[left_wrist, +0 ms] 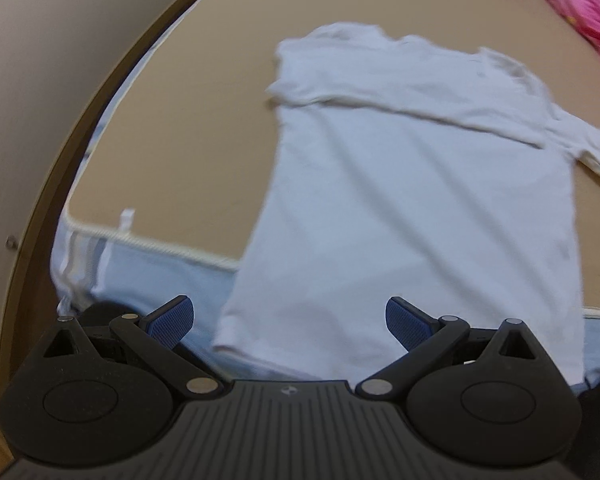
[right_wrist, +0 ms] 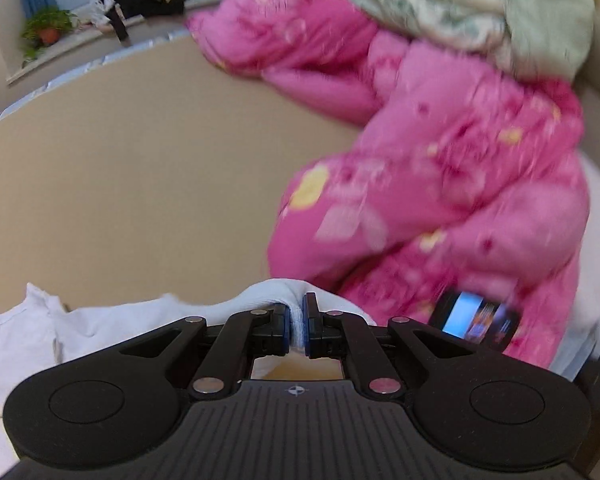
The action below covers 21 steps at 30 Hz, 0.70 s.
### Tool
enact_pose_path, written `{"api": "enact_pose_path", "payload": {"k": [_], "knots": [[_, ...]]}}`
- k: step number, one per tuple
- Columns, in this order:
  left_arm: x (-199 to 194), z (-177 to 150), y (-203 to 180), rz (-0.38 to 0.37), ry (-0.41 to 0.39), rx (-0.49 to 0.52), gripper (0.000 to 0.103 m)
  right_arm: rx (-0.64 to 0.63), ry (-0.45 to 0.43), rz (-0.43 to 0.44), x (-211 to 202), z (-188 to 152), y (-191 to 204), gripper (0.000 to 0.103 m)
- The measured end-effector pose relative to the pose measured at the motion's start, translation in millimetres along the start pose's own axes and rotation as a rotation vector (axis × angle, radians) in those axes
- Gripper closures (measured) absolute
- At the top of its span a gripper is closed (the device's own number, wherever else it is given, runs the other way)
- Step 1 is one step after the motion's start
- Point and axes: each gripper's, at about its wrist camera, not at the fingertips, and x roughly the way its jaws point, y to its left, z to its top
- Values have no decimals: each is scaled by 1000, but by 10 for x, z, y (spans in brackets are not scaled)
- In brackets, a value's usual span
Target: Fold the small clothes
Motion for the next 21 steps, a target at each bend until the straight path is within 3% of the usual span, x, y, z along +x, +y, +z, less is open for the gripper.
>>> {"api": "enact_pose_path", "payload": {"k": [3,5,9,13,14,17,19,21], "knots": [[177,41,287,-7,47,-62,1,-40,24,100,-129,-70,517,98],[302,86,478,-28,74,-122,1,-113,25,182,-325,-95,1095,98],[491,151,820,-96,104,-227,1,-281,43,365,-662,-236,2593,97],[570,155,1148,-102,100,-283,1,-387,97,546,-739,-688,4145,96],[589,156,1227,-91,96,-293,1,-377,107,590,-689,-859,4486,93],[641,123,1465,-61,93,-319,1,-504,123,607,-554,-1317,5080,35],[671,81,1596,-47,93,-340,1,-577,61,602,-533,-1450,5007,34],[706,45,1671,-28,80,-341,1,-574,30,544,-449,-1400,4665,32]]}}
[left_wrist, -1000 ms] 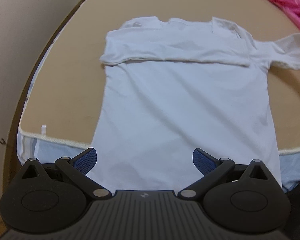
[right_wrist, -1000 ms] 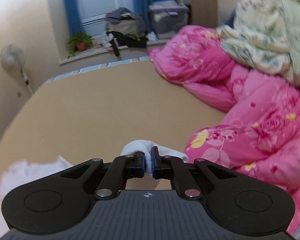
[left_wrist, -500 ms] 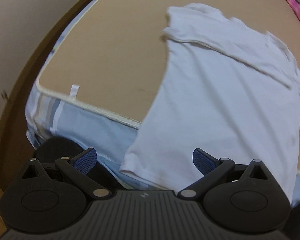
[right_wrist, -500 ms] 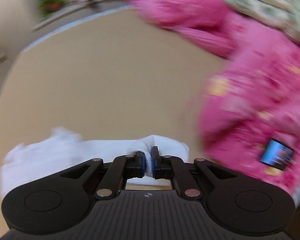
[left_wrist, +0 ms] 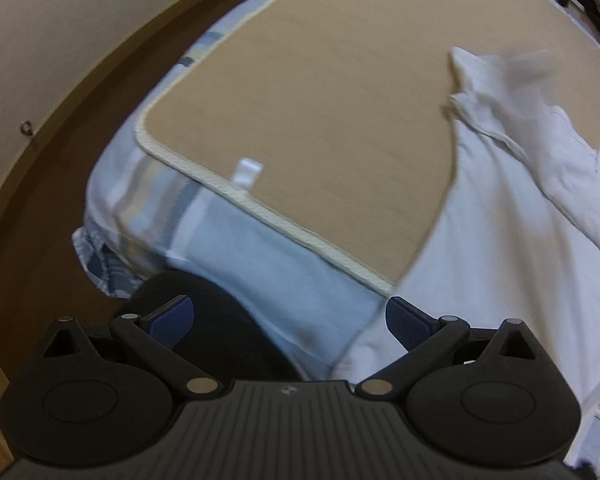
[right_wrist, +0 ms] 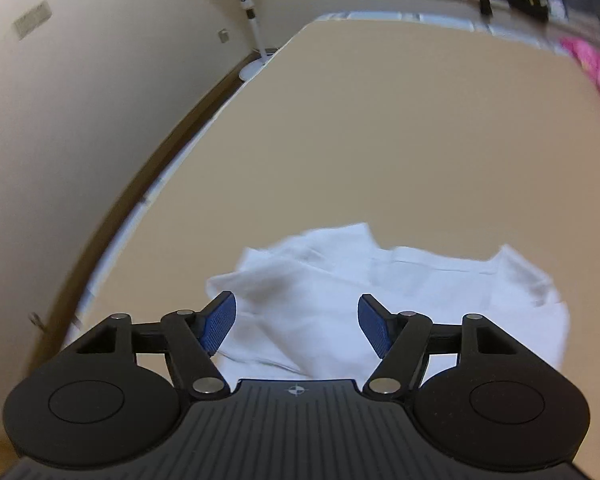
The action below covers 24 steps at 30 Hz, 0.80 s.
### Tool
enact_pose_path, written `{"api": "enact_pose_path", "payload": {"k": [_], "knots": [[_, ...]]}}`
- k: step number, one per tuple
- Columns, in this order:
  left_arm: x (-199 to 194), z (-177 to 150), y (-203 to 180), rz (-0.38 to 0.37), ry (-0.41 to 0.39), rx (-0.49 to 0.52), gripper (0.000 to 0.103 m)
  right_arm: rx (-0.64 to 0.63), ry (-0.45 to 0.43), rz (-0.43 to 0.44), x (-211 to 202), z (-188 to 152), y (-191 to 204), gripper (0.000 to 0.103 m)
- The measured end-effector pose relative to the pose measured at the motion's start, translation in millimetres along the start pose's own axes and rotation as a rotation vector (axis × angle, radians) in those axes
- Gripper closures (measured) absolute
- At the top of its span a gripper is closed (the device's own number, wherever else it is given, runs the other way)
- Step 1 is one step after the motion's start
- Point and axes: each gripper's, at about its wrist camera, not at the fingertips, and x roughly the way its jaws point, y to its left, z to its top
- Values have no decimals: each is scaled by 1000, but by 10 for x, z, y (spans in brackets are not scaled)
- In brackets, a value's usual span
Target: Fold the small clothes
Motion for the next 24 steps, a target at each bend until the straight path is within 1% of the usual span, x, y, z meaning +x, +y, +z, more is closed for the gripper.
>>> {"api": "enact_pose_path", "payload": {"k": [1,3,4,5,6,8,10,12,14,16,17,18,19,21,23,24], "knots": [[24,-5,-4,17,-9,16,1,29,-11,-47,-88,-90,-254,31],[74,3,-64,39,-24,63,1,100,-34,-170,-293,-322,-778,30],[82,15,-118,42,-30,85,1,143,-38,-228,-393,-467,-1067,30],[79,38,-192,35,-41,106,1,186,-38,-269,-478,-625,-1313,30],[58,66,-261,23,-55,122,1,245,-39,-302,-563,-810,-1572,30],[-12,129,-419,2,-94,146,1,355,-46,-316,-662,-1139,-1912,30],[-111,235,-558,-25,-152,162,1,433,-63,-305,-677,-1450,-2118,30],[-187,361,-686,-35,-205,164,1,462,-78,-298,-632,-1672,-2166,30],[-243,515,-795,-37,-240,158,1,472,-91,-281,-509,-1789,-2172,30],[-256,666,-867,-67,-258,149,1,492,-98,-248,-340,-1825,-2206,31],[-248,761,-904,-76,-256,142,1,518,-96,-217,-239,-1838,-2240,33],[-240,847,-938,-82,-253,135,1,549,-90,-178,-207,-1904,-2177,34],[-223,941,-974,-92,-253,130,1,590,-81,-126,-106,-1913,-2177,34],[-158,1113,-1059,-86,-241,126,1,679,-62,-20,58,-1939,-2136,35],[-74,1288,-1197,-89,-226,129,1,740,-50,48,246,-1902,-2048,35],[-14,1375,-1254,-93,-214,131,1,766,-46,67,337,-1874,-1997,35]]}}
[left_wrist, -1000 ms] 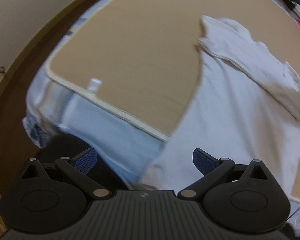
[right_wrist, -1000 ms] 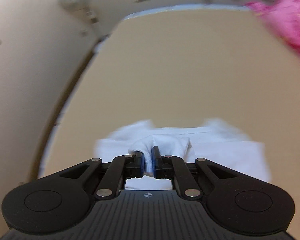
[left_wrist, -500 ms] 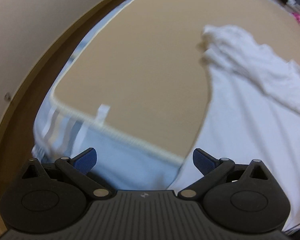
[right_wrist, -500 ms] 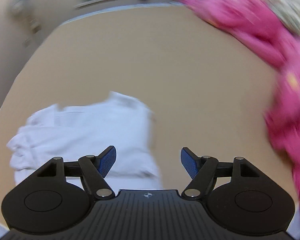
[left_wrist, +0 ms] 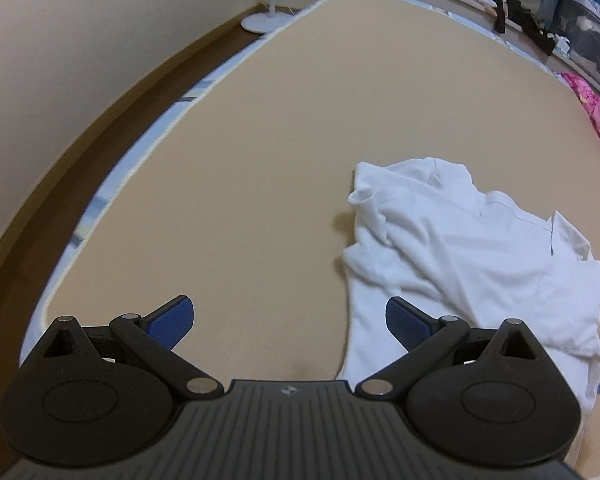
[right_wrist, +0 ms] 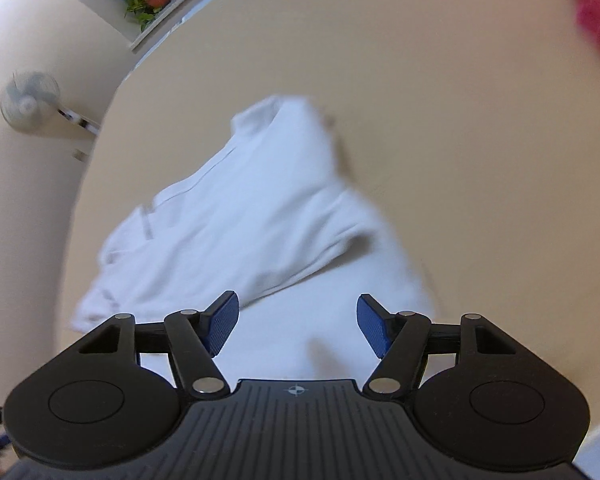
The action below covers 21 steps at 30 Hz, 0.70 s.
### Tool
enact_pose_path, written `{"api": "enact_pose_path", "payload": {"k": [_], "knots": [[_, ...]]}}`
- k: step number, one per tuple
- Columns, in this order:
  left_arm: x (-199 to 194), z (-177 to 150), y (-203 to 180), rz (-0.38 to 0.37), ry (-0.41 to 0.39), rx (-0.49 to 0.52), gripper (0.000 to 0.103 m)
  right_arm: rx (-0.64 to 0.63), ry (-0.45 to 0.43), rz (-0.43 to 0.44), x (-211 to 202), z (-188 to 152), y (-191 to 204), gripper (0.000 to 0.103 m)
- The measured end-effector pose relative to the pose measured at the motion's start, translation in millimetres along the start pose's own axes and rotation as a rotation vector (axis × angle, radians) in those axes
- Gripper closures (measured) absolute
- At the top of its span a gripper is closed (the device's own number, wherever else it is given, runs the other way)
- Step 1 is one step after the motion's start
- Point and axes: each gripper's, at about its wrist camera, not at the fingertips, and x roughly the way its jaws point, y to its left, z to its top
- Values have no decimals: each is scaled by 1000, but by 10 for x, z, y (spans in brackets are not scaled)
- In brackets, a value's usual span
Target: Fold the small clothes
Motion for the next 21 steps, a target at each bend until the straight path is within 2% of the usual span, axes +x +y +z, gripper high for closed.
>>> {"api": "enact_pose_path", "payload": {"k": [3,7,10,14,18,21], "knots": [[315,210,-54,-57,62,-10,1,56,35,51,250,-31,153,35],[624,362,-48,-86,108,-70,1,59,88,188,504,-107,530,35],[781,400,83,-108,131,-145,1,-20,129,221,760,-191,934,34],[923,426,272,-75,160,-164,1,-123,145,253,1176,-286,1529,34],[982,370,543,-68,175,-200,1,-77,140,300,1578,-352,1945,34],[1054,330,734,-90,193,-247,1,-1,166,266,1898,-399,2108,33]]}}
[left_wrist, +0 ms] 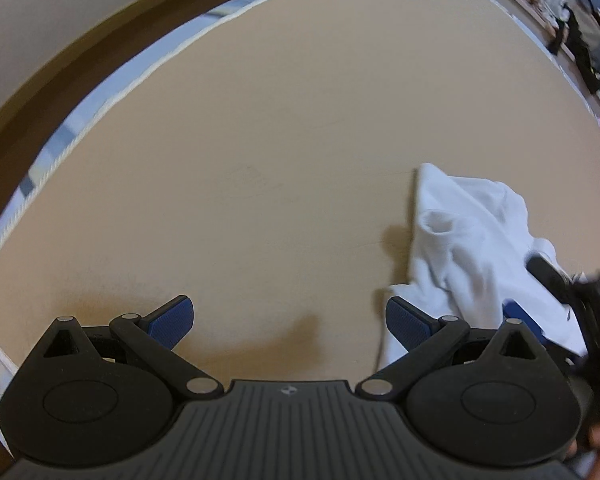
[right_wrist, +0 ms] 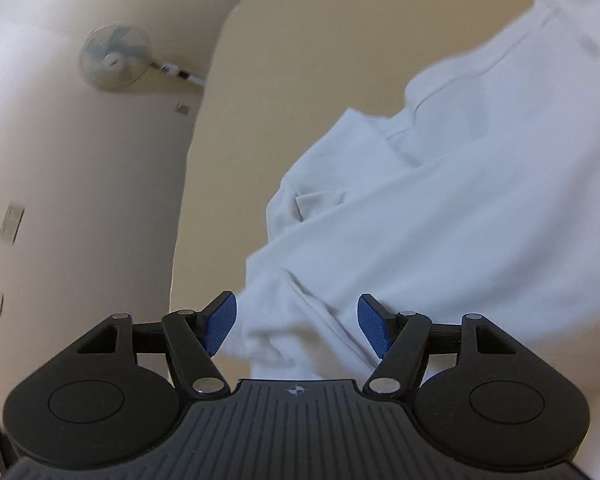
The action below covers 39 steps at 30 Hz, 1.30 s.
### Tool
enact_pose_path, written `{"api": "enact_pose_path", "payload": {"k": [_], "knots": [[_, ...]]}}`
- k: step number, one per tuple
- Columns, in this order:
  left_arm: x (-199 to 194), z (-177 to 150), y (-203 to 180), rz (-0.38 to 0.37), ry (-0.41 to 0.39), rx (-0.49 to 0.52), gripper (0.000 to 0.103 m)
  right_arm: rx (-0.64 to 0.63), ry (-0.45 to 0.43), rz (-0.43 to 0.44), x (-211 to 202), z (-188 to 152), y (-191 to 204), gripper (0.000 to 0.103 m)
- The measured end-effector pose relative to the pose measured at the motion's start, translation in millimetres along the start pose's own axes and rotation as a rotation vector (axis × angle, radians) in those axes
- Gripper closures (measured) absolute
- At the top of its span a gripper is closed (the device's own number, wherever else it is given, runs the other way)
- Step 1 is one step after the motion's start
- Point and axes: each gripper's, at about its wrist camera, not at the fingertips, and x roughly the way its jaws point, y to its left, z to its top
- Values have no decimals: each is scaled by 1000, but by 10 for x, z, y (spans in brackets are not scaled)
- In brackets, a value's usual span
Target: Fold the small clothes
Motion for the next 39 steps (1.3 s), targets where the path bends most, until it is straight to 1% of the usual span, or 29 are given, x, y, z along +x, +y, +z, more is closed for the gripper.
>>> {"api": "enact_pose_path", "payload": {"k": [1,2,3,4,5,6,7,8,9,10,11,13,15,16,19,21,23,24,25,26,28,29,31,34,35,36,37,38,39], "knots": [[20,-2,47,-9,5,-14,1,10,28,6,59,-37,8,32],[42,2,82,-19,9,-24,1,-5,55,35,72,-106,39,32],[66,12,109,-26,11,-32,1,-46,98,78,68,-191,84,32],[85,23,135,-30,7,-46,1,-106,170,134,40,-297,122,32],[109,32,171,-39,1,-61,1,-178,225,164,2,-411,153,32],[151,33,174,-48,0,-72,1,-296,260,149,-92,-554,184,32],[196,49,182,-58,8,-81,1,-383,269,114,-190,-660,170,33],[226,64,189,-70,13,-85,1,-424,272,84,-290,-726,107,33],[253,76,182,-85,17,-86,1,-430,271,56,-391,-759,16,33],[272,87,169,-103,23,-86,1,-410,262,31,-497,-761,-87,33],[296,98,146,-123,31,-86,1,-377,245,21,-594,-744,-173,33],[307,119,81,-169,35,-89,1,-310,203,32,-912,-732,-372,33],[310,150,13,-213,33,-66,1,-289,141,3,-1148,-709,-483,32],[308,163,-41,-223,31,-48,1,-288,106,-16,-1270,-697,-532,32],[400,198,-276,-208,52,58,1,-270,-20,-80,-1685,-644,-715,33],[507,196,-421,-167,73,117,1,-264,-135,-151,-2016,-575,-845,33],[563,194,-528,-167,78,147,1,-255,-261,-228,-2327,-457,-967,33],[547,180,-568,-168,54,158,3,-245,-322,-265,-2477,-354,-1048,32],[500,162,-602,-166,17,171,16,-228,-363,-289,-2589,-233,-1119,32],[425,135,-652,-152,-28,195,49,-217,-384,-305,-2657,-116,-1173,31],[341,97,-761,-125,-47,239,83,-237,-425,-344,-2734,189,-1268,31],[308,85,-801,-116,-57,250,85,-260,-432,-365,-2691,301,-1280,31],[229,55,-908,-91,-88,298,91,-296,-414,-413,-2546,570,-1293,32],[130,25,-1018,-82,-104,320,94,-317,-386,-471,-2309,763,-1304,34],[89,17,-1059,-85,-109,321,95,-337,-368,-472,-2163,756,-1281,53],[40,25,-1104,-90,-113,324,95,-367,-349,-482,-2009,763,-1214,99],[-25,43,-1167,-95,-121,328,96,-388,-352,-497,-2026,750,-1198,98],[-84,62,-1238,-104,-133,337,102,-396,-375,-477,-2104,733,-1209,98],[-137,67,-1293,-113,-144,350,102,-388,-398,-454,-2202,801,-1247,98]]}}
